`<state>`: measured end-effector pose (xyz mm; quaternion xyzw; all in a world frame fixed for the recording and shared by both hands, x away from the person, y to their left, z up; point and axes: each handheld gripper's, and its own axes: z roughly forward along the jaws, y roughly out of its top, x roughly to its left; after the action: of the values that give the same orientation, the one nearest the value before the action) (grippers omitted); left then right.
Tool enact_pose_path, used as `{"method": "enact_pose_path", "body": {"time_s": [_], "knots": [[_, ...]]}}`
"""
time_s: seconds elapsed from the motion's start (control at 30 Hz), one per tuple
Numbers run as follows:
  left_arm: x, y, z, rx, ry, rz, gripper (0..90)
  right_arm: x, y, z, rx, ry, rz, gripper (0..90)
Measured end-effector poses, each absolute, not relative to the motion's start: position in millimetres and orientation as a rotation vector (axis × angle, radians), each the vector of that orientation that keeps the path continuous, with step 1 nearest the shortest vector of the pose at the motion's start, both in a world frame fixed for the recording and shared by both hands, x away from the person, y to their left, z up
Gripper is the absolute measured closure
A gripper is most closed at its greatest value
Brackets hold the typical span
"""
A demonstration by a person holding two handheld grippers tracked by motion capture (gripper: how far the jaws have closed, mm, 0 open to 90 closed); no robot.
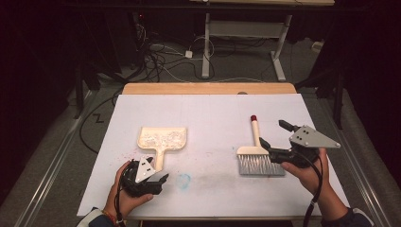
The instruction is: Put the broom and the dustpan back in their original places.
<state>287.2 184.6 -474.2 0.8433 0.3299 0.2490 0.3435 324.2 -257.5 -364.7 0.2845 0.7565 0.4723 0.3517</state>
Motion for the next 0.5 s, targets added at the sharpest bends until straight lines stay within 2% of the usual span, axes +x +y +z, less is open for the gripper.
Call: {"method": "enact_pose_path", "body": {"time_s": [0.5], "knots": [[285.3,184.1,-472.9,2.190,0.846,0.656,21.8,309.3,-277.5,-374.7,0.730,1.962,1.186,19.0]]}}
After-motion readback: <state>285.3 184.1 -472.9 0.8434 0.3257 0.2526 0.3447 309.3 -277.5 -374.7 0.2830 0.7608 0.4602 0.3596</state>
